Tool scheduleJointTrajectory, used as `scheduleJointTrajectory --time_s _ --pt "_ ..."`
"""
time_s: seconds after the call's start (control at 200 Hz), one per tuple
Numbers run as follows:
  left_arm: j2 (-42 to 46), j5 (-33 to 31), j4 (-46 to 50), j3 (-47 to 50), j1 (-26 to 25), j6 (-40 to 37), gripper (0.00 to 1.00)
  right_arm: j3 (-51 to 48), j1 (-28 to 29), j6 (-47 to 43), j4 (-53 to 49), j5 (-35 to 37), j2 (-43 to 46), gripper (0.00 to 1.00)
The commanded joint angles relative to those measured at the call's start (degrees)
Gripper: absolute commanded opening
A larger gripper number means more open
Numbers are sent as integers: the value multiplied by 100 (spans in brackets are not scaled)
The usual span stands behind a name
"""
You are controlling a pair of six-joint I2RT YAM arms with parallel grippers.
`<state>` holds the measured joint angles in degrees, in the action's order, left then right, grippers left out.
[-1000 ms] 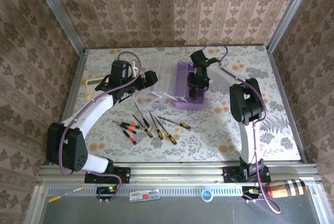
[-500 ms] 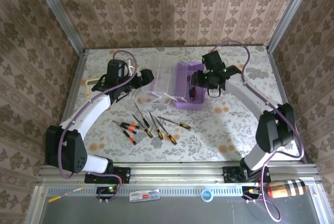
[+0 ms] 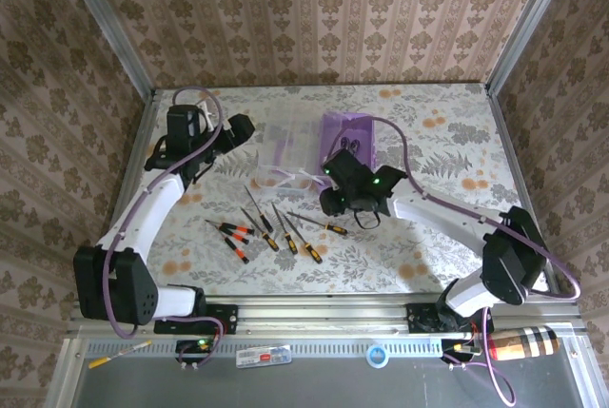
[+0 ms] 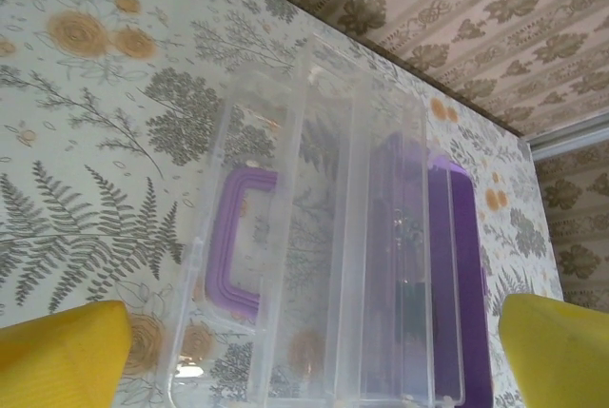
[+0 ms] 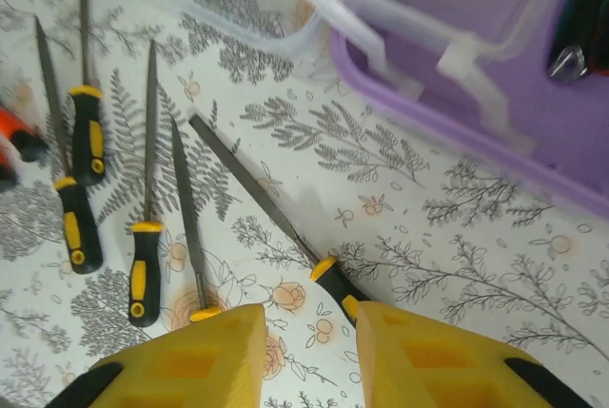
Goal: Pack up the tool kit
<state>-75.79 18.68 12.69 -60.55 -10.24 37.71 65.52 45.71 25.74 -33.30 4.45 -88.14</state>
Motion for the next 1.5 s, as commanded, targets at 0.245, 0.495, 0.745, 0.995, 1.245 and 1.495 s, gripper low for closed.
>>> scheduleJointTrajectory --time_s 0.245,0.495,0.745,0.995,1.245,1.495 --pt "-37 57 -53 10 700 315 100 1045 1295 605 -80 873 -1896 35" --pt "-237 595 -455 173 936 798 100 1762 1826 828 -441 1206 -2585 38" --pt "-243 653 -526 204 931 856 100 1996 1845 703 -608 1501 -2958 38" --pt "-270 729 -596 220 911 896 100 2211 1845 599 -616 1435 -3300 34" --pt "-252 760 -619 220 885 904 100 2161 1805 699 -540 1242 -3453 28" --pt "-270 808 -667 244 862 959 100 1978 1757 858 -449 1322 -3170 26"
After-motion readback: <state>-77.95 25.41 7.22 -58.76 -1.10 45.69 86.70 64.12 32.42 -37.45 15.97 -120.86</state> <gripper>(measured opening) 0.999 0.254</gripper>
